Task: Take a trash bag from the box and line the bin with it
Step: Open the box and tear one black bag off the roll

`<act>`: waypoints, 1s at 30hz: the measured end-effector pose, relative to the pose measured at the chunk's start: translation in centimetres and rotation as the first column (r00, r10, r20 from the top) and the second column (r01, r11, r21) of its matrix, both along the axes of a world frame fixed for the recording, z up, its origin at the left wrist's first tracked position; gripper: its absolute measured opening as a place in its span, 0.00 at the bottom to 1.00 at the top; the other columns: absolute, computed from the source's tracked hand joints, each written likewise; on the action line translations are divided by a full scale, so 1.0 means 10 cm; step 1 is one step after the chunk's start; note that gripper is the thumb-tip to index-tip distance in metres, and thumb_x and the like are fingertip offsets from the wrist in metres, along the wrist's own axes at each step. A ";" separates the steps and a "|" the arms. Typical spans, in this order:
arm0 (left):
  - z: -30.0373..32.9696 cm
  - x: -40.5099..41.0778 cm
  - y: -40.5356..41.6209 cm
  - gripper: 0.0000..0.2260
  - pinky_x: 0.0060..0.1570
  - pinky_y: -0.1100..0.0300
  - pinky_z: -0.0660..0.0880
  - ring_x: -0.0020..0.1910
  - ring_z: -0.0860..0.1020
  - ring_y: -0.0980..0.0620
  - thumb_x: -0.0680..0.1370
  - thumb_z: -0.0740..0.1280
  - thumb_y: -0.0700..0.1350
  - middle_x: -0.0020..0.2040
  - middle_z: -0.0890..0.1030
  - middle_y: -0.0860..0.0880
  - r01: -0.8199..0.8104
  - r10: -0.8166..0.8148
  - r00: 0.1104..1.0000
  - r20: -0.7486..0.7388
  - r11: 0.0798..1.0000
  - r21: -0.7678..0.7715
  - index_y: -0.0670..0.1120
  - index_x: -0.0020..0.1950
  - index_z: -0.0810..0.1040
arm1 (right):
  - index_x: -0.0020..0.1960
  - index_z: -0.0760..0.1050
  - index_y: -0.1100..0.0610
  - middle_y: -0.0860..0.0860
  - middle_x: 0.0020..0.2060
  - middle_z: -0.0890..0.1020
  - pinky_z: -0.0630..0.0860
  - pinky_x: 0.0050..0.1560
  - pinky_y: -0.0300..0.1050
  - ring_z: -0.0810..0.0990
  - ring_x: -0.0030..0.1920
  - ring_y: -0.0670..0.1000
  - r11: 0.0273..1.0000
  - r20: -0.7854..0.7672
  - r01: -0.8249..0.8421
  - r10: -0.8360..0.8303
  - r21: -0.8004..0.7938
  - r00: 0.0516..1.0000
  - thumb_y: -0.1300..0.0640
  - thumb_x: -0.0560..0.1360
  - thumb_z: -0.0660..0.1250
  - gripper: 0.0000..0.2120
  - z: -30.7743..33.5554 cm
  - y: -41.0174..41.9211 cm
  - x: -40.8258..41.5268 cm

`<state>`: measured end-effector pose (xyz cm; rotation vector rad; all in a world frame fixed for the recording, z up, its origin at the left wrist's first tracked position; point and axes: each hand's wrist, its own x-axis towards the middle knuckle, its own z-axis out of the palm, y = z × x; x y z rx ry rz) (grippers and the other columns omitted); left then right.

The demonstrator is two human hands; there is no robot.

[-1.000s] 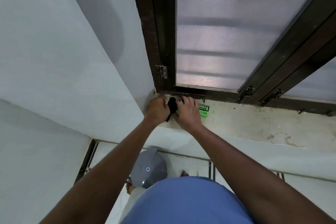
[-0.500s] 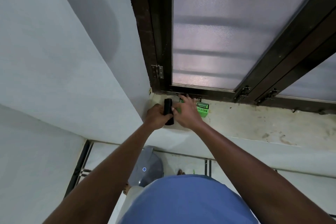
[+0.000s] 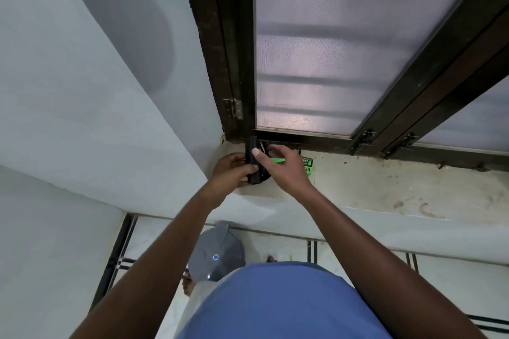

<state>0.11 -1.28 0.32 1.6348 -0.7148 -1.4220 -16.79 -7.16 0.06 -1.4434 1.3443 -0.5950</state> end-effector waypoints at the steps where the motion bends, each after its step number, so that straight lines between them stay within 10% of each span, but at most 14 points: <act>1: 0.10 0.01 0.02 0.16 0.59 0.45 0.86 0.58 0.88 0.43 0.80 0.75 0.38 0.59 0.88 0.42 0.022 -0.023 0.999 -0.031 1.000 -0.021 0.44 0.68 0.82 | 0.70 0.84 0.56 0.49 0.61 0.88 0.86 0.63 0.54 0.86 0.62 0.50 0.999 0.104 0.008 -0.013 0.053 0.994 0.37 0.80 0.75 0.27 0.04 0.00 -0.01; 6: 0.39 0.00 0.00 0.19 0.66 0.44 0.82 0.64 0.85 0.41 0.82 0.73 0.49 0.64 0.86 0.41 0.124 -0.138 0.960 -0.243 0.990 -0.071 0.47 0.72 0.81 | 0.60 0.87 0.62 0.61 0.54 0.89 0.87 0.50 0.47 0.89 0.55 0.57 0.959 0.423 0.050 -0.169 0.277 0.890 0.57 0.85 0.72 0.09 0.30 -0.03 -0.09; 14: 0.28 0.02 -0.13 0.23 0.55 0.49 0.81 0.60 0.81 0.42 0.76 0.67 0.38 0.65 0.84 0.40 -0.098 0.119 0.923 -0.367 0.992 0.077 0.39 0.71 0.80 | 0.53 0.86 0.60 0.50 0.41 0.87 0.83 0.47 0.48 0.85 0.43 0.49 0.928 0.388 0.307 -0.368 0.212 0.845 0.57 0.86 0.72 0.07 0.31 -0.18 -0.36; 19: 0.32 -0.02 -0.12 0.19 0.58 0.48 0.81 0.62 0.84 0.40 0.77 0.68 0.39 0.65 0.86 0.40 -0.044 0.046 0.952 -0.302 0.999 0.014 0.41 0.69 0.82 | 0.72 0.80 0.54 0.49 0.65 0.85 0.79 0.70 0.53 0.81 0.69 0.52 0.967 -0.101 0.243 -0.250 -0.078 0.963 0.42 0.82 0.73 0.23 0.29 -0.04 -0.45; 23: 0.44 -0.14 -0.12 0.18 0.61 0.43 0.81 0.61 0.85 0.37 0.77 0.69 0.34 0.59 0.87 0.39 0.107 -0.122 0.977 -0.176 0.990 -0.091 0.44 0.66 0.83 | 0.86 0.61 0.41 0.45 0.85 0.67 0.57 0.83 0.53 0.60 0.85 0.49 0.961 -0.139 -0.100 0.065 -0.259 0.988 0.29 0.80 0.68 0.39 0.54 0.02 -0.40; 26: 0.52 -0.16 -0.14 0.20 0.64 0.42 0.80 0.61 0.85 0.39 0.76 0.69 0.35 0.60 0.86 0.39 0.169 -0.184 0.969 -0.163 0.980 -0.101 0.46 0.68 0.83 | 0.82 0.69 0.39 0.43 0.71 0.81 0.64 0.83 0.56 0.77 0.74 0.46 0.948 -0.096 -0.290 0.279 -0.133 0.956 0.32 0.80 0.69 0.32 0.65 -0.08 -0.39; 30: 0.56 -0.09 -0.13 0.16 0.58 0.43 0.80 0.61 0.84 0.35 0.73 0.70 0.41 0.55 0.87 0.41 0.090 -0.095 0.985 -0.143 0.995 -0.041 0.44 0.60 0.85 | 0.50 0.84 0.46 0.45 0.44 0.88 0.85 0.57 0.59 0.88 0.48 0.49 0.967 -0.070 -0.224 0.217 -0.121 0.974 0.33 0.76 0.75 0.17 0.67 -0.21 -0.47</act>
